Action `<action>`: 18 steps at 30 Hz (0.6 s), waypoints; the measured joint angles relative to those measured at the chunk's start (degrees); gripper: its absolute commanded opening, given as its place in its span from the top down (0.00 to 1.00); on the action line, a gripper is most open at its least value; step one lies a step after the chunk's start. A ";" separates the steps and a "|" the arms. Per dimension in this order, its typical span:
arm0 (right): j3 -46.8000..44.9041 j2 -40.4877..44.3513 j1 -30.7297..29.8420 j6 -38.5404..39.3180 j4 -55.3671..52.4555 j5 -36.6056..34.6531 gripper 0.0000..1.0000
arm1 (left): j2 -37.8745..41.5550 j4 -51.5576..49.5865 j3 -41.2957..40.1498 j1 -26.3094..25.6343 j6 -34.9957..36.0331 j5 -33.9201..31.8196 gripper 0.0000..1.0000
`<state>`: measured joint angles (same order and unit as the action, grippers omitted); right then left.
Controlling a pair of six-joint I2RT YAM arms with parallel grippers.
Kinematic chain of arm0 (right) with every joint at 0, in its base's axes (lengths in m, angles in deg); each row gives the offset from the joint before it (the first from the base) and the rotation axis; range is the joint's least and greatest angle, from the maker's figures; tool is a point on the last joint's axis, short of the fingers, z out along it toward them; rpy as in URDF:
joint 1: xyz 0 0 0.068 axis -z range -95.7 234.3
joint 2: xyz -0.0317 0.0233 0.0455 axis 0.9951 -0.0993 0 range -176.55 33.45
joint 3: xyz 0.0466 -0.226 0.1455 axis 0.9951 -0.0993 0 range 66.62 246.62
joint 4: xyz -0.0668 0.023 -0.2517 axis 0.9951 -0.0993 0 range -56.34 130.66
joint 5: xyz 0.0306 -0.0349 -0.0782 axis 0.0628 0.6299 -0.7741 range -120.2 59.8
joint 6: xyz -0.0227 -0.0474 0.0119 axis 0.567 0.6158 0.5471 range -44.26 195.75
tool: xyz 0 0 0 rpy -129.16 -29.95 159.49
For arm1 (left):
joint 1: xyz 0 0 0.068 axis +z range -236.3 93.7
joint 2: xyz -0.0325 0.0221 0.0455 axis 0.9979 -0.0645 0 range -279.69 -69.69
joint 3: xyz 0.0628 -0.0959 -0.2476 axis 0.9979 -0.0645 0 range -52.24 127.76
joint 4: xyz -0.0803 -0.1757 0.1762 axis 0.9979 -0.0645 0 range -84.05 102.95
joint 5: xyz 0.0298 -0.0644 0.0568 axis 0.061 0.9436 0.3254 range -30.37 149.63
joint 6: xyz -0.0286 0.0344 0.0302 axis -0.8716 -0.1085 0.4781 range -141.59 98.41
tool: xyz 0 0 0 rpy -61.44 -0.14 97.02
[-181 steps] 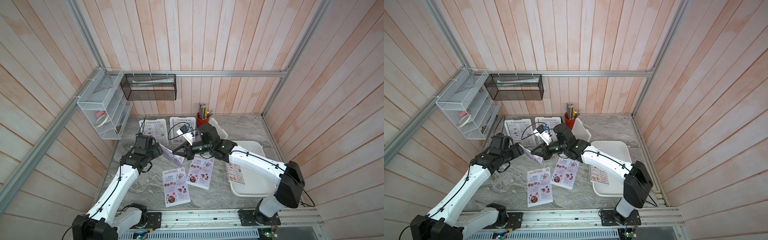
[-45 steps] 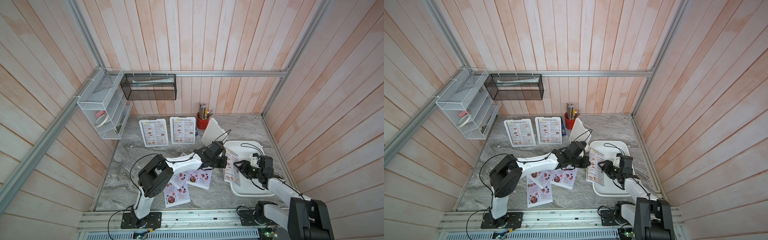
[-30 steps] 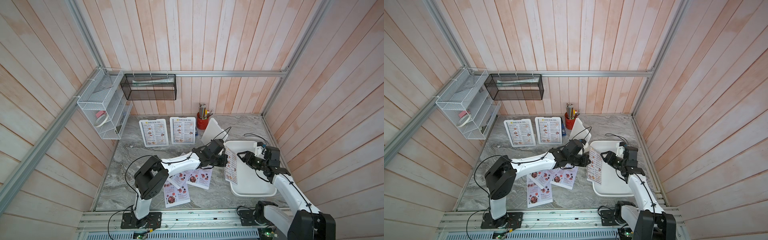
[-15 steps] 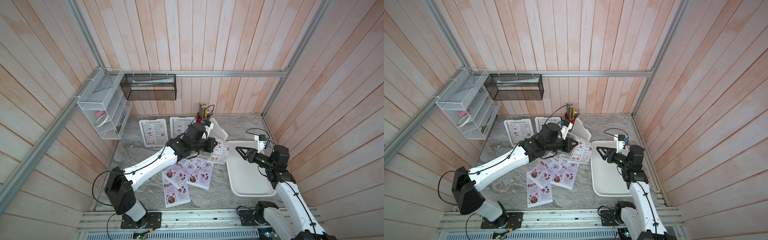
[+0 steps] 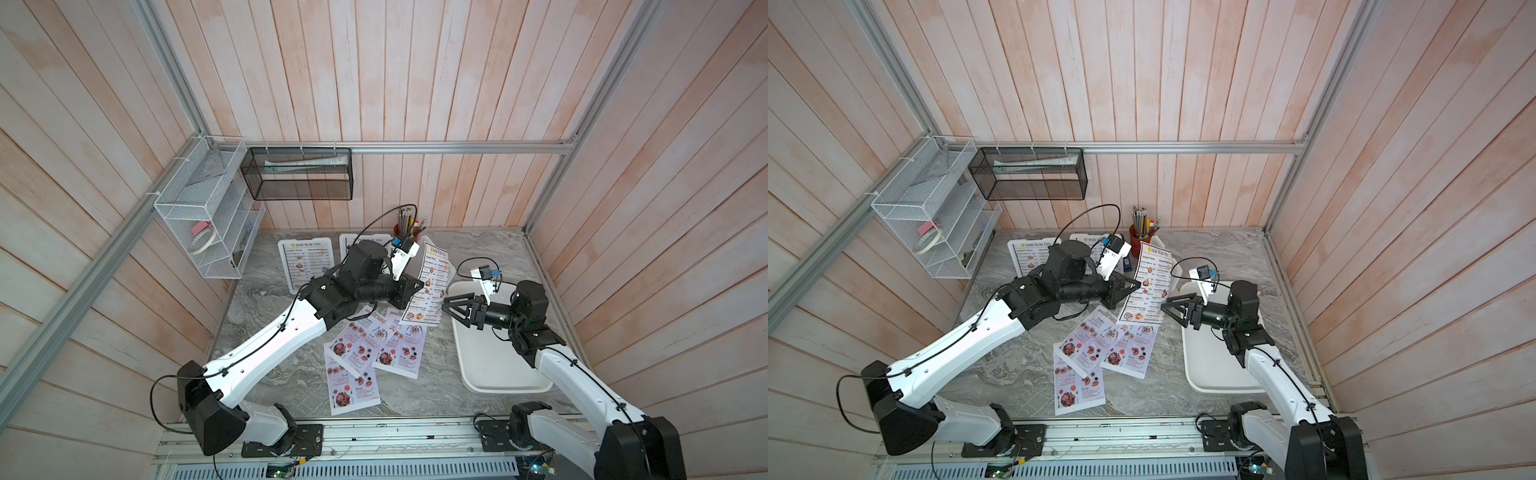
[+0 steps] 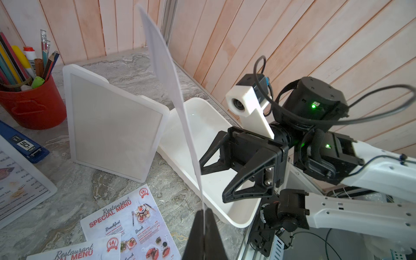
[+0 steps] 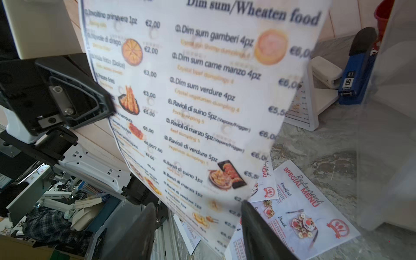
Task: Replace the menus in the menu holders
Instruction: Pick up the menu from the storage box.
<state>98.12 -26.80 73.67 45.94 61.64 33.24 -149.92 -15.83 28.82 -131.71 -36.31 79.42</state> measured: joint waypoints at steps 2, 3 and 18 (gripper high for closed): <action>0.22 -0.87 -0.15 0.31 1.22 1.20 0.38 | 0.39 -1.01 -0.02 0.00 1.07 0.57 1.00; 0.66 -1.51 -0.17 0.85 1.22 1.53 0.38 | 0.68 -1.53 -0.02 0.00 1.57 0.76 1.00; 7.10 -10.25 -1.92 2.86 4.83 5.20 0.40 | 3.13 -3.85 -0.02 0.00 2.91 1.18 1.00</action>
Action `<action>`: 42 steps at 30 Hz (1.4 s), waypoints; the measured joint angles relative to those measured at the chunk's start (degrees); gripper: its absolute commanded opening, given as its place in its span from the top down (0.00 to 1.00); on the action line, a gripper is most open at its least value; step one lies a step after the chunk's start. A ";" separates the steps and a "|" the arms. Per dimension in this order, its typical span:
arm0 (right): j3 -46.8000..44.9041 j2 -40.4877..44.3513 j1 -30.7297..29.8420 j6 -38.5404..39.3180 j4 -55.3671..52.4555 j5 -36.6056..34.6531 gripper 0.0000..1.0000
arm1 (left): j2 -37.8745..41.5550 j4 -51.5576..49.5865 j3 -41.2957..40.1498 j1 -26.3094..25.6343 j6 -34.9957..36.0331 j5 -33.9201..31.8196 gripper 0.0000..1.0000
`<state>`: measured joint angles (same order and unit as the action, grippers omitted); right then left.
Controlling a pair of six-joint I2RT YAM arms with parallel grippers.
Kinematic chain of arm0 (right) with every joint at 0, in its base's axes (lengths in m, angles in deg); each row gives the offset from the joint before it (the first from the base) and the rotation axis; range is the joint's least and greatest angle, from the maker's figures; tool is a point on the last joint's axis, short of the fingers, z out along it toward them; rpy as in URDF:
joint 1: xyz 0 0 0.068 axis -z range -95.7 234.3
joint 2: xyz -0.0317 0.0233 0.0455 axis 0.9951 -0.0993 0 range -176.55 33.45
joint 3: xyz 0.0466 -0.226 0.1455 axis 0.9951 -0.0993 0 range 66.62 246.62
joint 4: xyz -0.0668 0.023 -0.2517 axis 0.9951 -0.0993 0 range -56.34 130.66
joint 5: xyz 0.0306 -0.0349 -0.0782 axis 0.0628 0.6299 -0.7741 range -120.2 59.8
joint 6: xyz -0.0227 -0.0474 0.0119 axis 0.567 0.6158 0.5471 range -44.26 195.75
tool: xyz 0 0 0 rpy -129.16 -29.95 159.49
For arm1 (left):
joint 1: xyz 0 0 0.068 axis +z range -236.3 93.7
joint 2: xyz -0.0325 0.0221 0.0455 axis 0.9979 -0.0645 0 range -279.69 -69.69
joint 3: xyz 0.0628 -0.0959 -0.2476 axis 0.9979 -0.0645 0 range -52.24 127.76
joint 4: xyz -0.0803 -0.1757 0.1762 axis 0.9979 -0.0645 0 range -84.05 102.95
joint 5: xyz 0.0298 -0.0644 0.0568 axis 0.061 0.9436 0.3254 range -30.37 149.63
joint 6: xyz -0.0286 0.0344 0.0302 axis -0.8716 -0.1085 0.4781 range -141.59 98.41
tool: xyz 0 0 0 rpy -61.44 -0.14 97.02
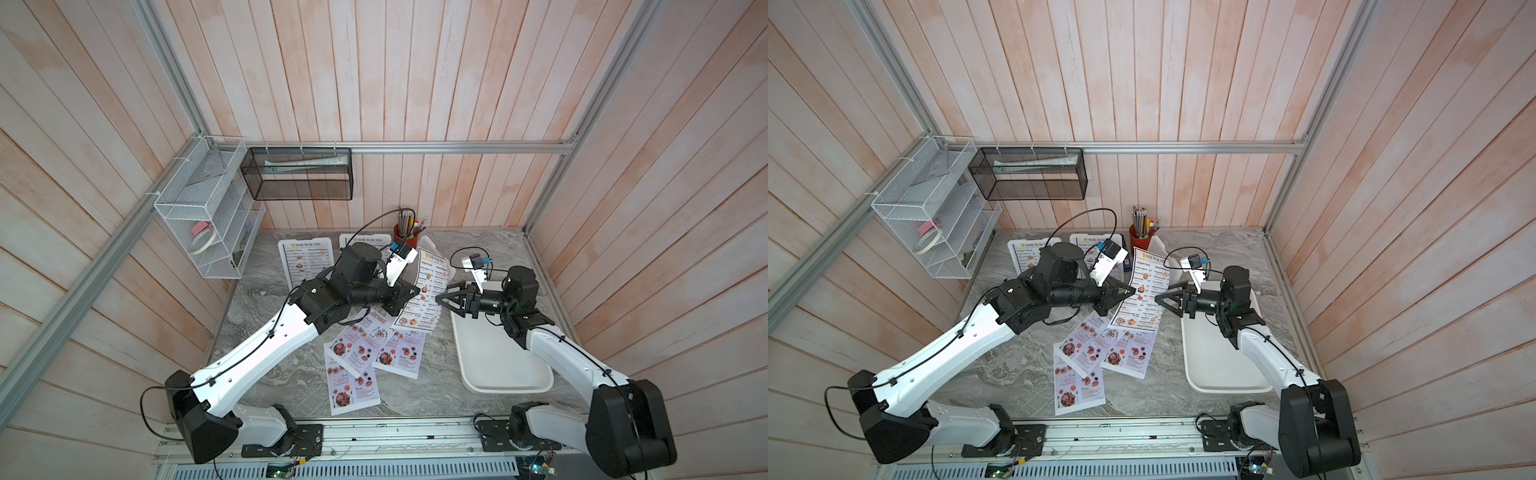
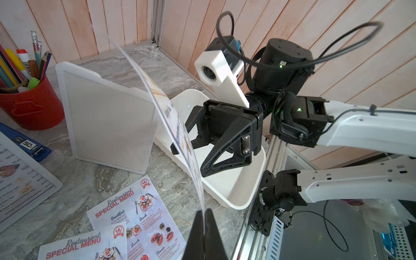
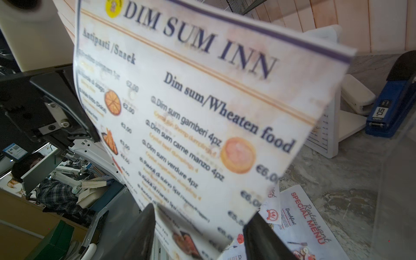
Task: Replace the menus in the menu holders
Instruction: Pick up the menu from the storage box.
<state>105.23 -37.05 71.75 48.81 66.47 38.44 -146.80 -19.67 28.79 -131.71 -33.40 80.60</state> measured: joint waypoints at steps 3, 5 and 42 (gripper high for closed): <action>0.20 0.00 -0.94 -1.18 2.56 0.74 0.42 | 0.66 0.42 -0.68 0.13 -0.26 -0.04 1.00; 0.22 0.00 -1.05 -1.99 4.02 0.87 0.44 | 0.96 0.59 -1.44 0.55 -0.70 -0.09 1.00; 0.52 4.44 -1.14 -18.21 9.03 -12.52 1.00 | -3.98 8.07 -5.81 7.39 -9.03 -3.96 0.43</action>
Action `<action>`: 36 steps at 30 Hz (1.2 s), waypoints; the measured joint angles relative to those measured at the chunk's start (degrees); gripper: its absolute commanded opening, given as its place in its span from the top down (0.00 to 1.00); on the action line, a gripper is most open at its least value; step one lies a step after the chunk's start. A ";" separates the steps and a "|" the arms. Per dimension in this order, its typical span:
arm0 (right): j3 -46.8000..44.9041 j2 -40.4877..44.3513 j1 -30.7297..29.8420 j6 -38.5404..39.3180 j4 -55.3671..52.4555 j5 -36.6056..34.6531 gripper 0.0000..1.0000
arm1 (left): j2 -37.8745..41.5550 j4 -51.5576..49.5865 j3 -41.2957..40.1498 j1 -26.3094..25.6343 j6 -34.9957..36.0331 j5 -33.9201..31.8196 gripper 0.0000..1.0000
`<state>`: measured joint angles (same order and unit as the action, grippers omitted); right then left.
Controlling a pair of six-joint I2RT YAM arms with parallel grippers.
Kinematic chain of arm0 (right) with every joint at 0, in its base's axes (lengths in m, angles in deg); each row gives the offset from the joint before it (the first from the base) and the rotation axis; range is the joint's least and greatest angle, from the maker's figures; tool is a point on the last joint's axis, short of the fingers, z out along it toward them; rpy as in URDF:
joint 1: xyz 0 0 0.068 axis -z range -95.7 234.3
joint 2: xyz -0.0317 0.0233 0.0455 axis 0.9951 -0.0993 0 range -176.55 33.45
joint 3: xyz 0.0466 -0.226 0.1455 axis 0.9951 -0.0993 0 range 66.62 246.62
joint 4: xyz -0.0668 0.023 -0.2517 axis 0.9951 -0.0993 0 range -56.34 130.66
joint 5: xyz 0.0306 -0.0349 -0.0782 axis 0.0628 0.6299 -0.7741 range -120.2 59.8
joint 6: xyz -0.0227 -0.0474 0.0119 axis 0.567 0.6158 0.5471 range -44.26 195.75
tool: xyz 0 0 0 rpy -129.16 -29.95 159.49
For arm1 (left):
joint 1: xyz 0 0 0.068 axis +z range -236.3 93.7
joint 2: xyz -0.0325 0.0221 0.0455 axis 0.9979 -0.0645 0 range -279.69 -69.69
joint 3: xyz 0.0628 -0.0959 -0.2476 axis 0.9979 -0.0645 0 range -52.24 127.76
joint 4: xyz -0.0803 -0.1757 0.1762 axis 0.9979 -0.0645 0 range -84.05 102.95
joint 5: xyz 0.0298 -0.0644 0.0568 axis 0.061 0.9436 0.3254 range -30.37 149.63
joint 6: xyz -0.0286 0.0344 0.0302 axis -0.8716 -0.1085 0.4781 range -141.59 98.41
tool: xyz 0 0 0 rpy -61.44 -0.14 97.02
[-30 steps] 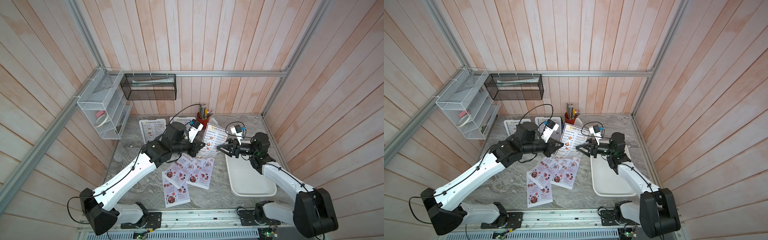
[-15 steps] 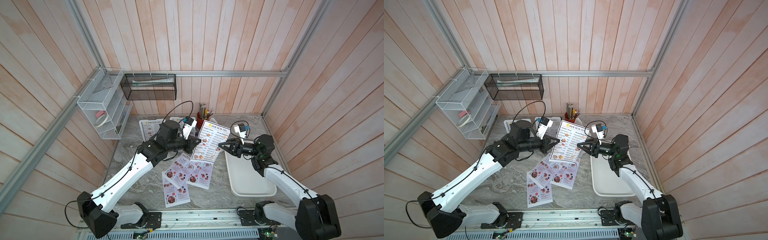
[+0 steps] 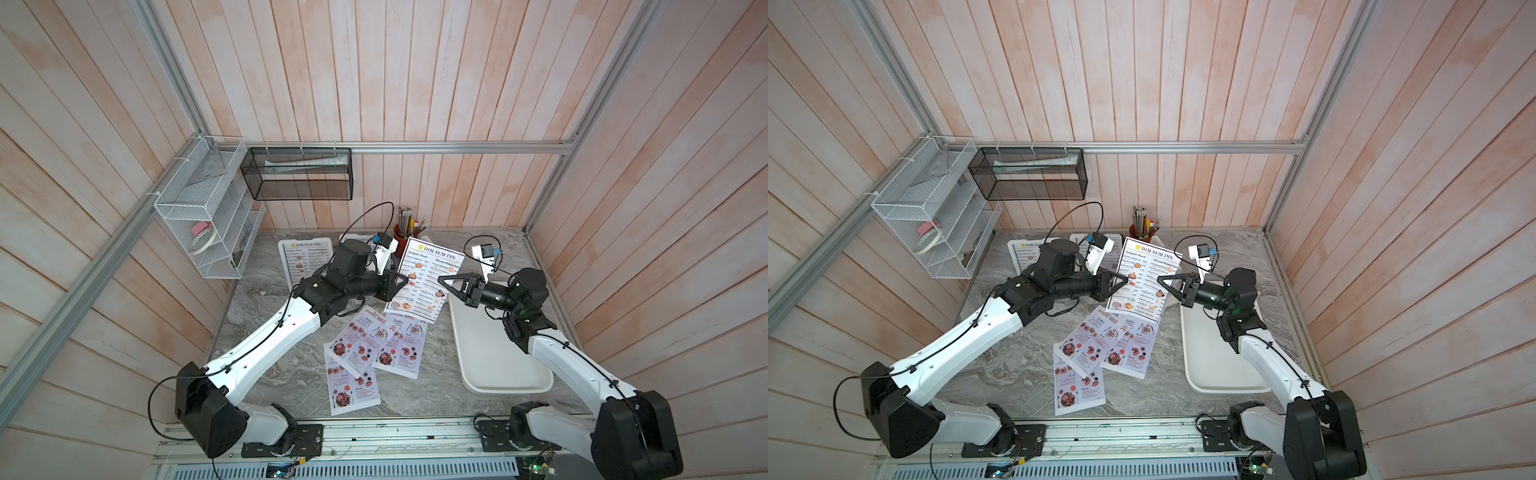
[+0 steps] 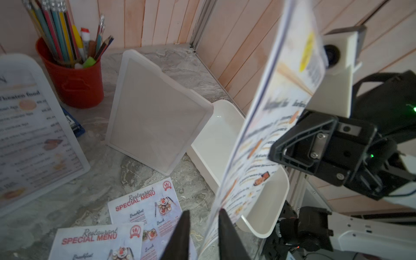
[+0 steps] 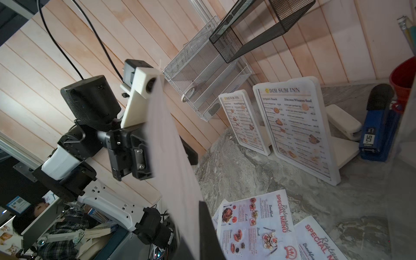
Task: Replace the menus in the menu holders
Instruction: Pick up the menu from the storage box, then insert the menu into the menu holder.
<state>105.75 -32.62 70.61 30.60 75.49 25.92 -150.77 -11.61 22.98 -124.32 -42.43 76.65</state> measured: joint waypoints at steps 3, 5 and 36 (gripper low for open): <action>3.26 1.53 0.00 2.05 -6.29 -3.78 1.00 | -0.33 0.55 -0.17 0.00 -3.04 -4.46 0.37; 6.73 2.69 -0.02 4.50 -11.63 -7.10 1.00 | 0.42 1.75 -0.90 0.04 -4.55 -7.58 0.35; 36.89 -7.87 8.48 29.44 -49.51 -28.74 1.00 | -2.01 3.50 -12.17 -4.24 -9.90 -22.86 0.39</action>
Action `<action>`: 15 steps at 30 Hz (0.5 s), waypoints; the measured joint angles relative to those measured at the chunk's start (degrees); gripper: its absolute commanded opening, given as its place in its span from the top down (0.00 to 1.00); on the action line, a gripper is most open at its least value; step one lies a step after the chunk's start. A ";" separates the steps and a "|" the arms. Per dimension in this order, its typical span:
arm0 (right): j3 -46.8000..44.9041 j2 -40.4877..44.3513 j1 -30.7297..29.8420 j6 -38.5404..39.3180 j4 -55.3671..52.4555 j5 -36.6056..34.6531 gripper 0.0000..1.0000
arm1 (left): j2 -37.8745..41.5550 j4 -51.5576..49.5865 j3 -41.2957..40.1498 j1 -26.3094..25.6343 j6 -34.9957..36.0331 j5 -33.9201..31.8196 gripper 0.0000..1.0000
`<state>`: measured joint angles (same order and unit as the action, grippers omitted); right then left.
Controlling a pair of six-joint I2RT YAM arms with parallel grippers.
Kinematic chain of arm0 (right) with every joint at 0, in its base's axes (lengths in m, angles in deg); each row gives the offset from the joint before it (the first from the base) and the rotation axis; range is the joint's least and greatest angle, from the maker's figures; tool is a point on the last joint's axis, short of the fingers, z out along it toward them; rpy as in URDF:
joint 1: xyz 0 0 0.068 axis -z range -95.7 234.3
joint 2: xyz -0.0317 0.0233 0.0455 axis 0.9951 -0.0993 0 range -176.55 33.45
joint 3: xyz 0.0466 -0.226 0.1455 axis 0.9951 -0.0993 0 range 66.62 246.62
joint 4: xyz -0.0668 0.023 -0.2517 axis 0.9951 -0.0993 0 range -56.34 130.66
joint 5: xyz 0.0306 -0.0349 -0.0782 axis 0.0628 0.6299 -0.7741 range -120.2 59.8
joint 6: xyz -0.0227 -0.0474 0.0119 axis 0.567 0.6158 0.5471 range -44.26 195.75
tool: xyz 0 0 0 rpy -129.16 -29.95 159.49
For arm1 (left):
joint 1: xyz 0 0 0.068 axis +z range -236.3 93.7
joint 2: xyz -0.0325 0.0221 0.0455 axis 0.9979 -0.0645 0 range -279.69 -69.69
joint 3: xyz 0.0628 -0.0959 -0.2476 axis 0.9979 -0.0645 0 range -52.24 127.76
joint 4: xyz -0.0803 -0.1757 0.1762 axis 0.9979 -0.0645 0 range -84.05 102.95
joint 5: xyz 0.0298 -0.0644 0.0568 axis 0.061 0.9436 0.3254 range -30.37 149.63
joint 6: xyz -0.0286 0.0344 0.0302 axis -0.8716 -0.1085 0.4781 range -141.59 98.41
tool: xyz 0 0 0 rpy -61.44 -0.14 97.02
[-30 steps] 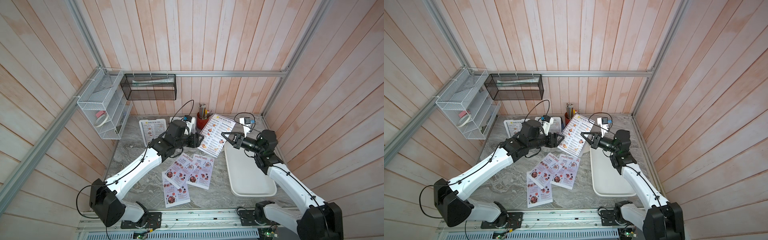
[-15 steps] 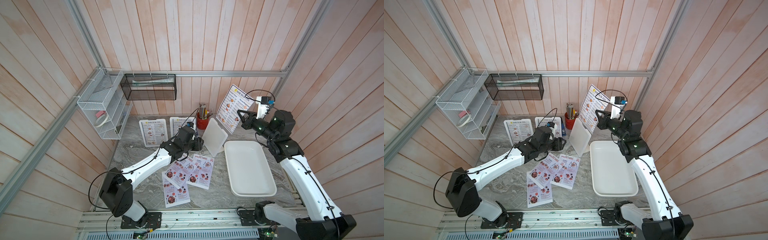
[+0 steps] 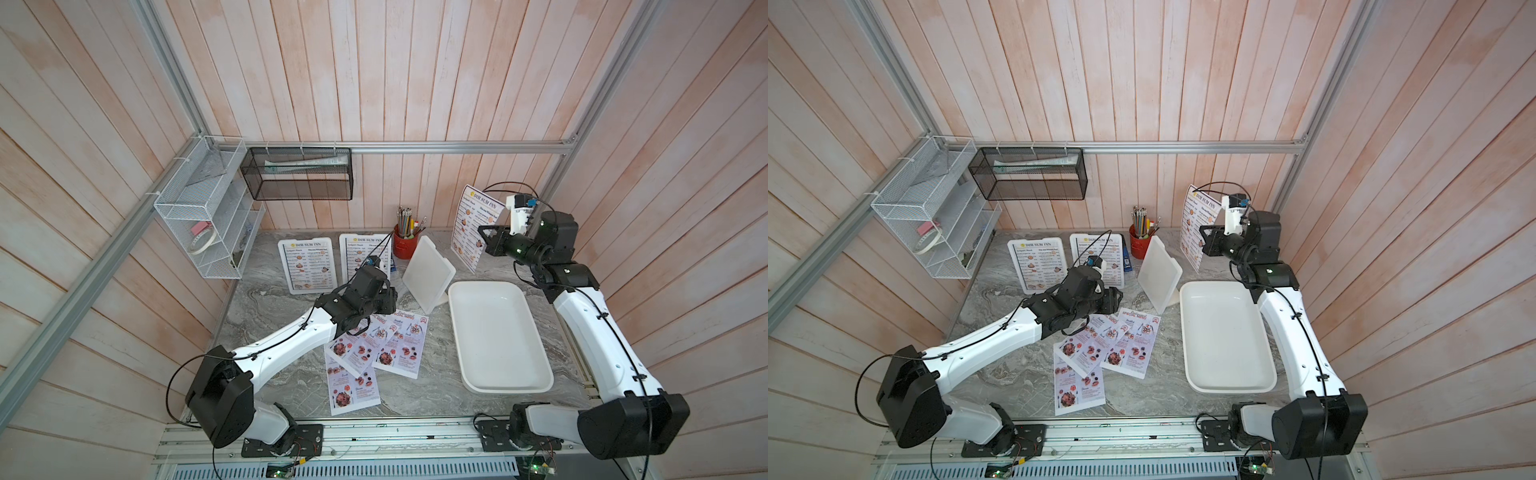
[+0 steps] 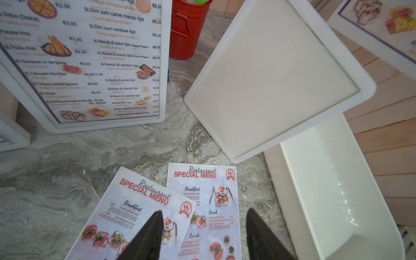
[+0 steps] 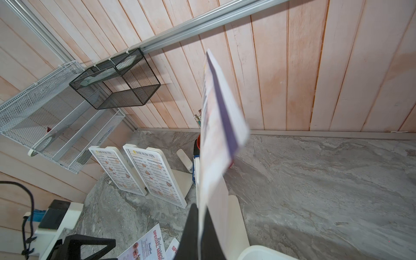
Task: Replace the menus in the menu holders
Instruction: Insert the menu into the menu holder.
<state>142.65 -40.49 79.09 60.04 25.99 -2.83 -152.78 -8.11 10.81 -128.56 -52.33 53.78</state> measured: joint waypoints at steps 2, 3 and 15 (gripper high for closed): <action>0.42 0.00 0.24 0.39 0.00 1.29 1.00 | -0.02 -0.26 -0.09 0.04 -0.02 -0.35 0.39; 0.50 0.02 0.24 0.59 0.04 2.03 1.00 | 0.00 -0.39 -0.09 0.04 -0.02 -0.50 0.39; 2.23 0.20 0.24 4.42 -3.67 6.86 1.00 | 0.22 -2.12 -0.09 0.55 0.09 -1.97 0.39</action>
<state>144.87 -40.29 79.33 64.46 22.32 4.04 -152.57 -10.23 10.72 -128.02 -52.24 51.82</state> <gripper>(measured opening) 0.043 0.609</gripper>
